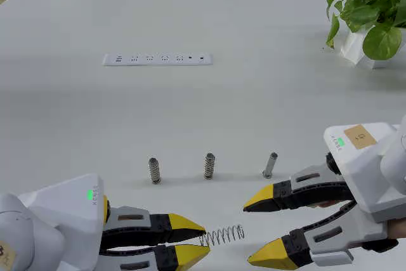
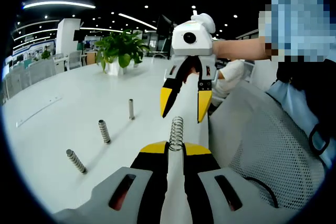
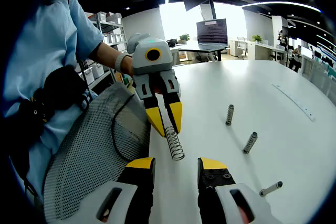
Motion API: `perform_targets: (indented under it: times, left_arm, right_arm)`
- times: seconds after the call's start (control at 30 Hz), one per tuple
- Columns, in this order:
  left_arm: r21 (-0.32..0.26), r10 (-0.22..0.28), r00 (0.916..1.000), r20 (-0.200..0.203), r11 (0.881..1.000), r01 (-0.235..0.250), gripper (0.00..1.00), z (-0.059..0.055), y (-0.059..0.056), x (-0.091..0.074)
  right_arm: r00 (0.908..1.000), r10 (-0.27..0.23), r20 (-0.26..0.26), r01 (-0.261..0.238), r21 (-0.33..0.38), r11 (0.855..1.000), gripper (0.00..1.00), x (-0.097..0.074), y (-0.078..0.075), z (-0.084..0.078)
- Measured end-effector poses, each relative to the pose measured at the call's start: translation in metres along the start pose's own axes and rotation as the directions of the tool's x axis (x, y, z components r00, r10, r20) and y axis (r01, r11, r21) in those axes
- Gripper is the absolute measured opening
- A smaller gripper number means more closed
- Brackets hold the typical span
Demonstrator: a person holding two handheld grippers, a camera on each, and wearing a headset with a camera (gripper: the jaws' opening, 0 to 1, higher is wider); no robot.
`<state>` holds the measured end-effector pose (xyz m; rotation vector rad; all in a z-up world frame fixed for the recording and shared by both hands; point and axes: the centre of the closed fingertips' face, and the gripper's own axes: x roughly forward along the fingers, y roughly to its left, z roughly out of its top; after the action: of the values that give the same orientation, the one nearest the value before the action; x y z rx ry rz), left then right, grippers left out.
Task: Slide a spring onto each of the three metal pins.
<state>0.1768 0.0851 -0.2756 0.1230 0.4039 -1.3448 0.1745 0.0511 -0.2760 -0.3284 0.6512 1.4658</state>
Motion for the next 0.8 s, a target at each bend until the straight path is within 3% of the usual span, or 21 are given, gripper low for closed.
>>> perform_targets:
  times: [0.8]
  left_arm:
    - [-0.007, -0.042, 0.9991, 0.008, 0.999, 0.042, 0.07, 0.0047, -0.0095, 0.0003]
  right_arm:
    - [0.9988, 0.05, -0.004, -0.05, -0.056, 0.997, 0.08, 0.001, 0.0099, 0.0021]
